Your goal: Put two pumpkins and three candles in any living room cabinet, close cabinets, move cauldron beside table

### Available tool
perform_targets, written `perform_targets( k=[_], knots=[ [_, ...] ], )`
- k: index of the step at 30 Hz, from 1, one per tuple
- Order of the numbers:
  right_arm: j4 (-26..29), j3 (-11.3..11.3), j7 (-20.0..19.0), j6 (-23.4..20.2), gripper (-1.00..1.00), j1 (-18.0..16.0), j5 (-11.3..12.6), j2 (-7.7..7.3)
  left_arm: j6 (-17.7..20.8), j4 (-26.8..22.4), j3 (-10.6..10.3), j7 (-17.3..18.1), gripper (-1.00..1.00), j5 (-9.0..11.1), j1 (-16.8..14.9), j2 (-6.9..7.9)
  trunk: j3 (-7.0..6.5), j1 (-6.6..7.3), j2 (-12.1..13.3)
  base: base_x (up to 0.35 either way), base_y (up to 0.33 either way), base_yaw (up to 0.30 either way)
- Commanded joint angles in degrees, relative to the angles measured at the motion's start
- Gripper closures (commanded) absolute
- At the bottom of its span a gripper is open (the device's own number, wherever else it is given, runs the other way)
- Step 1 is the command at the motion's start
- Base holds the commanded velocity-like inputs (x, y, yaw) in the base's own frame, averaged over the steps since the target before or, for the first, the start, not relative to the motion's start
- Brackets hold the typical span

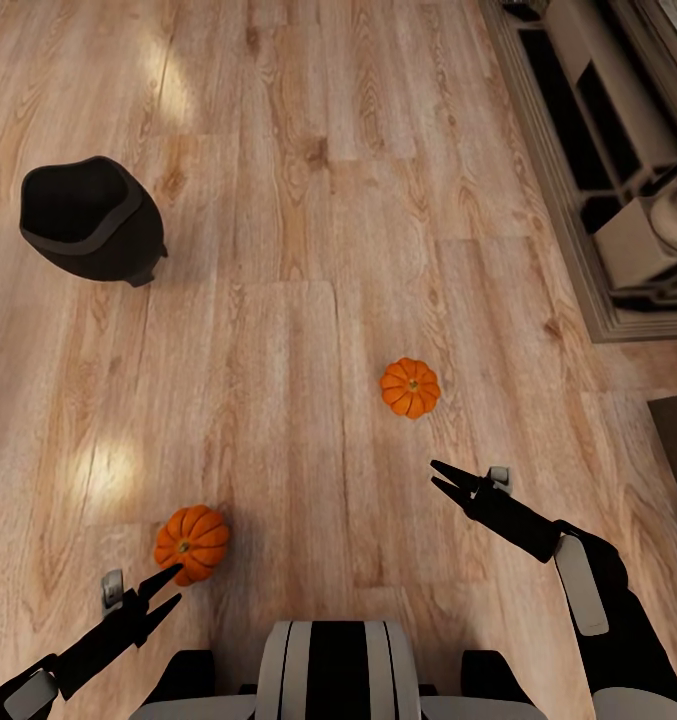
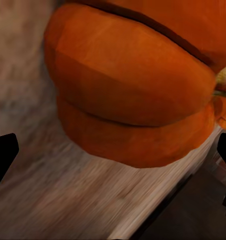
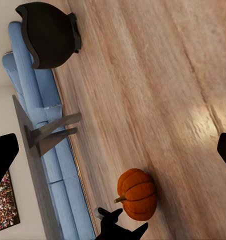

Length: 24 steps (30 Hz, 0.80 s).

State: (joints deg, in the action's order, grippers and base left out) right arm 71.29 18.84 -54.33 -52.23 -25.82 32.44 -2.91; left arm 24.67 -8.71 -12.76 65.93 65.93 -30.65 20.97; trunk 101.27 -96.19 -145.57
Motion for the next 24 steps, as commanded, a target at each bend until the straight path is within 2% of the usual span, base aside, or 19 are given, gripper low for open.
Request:
perform_targets(
  k=[1, 24],
  knots=[
    [0.0, 0.1, -0.2, -0.2, -1.0, 0.0, 0.0, 0.0, 0.6, 0.0, -0.5, 0.1, -1.0, 0.6, 0.0, 0.03, 0.03, 0.0, 0.0, 0.031, -0.005, 0.0],
    [0.0, 0.1, -0.2, -0.2, -1.0, 0.0, 0.0, -0.07, 0.6, 0.0, -0.4, 0.2, -1.0, 0.6, 0.0, 0.03, 0.03, 0.0, 0.0, 0.037, -0.001, 0.0]
  ],
)
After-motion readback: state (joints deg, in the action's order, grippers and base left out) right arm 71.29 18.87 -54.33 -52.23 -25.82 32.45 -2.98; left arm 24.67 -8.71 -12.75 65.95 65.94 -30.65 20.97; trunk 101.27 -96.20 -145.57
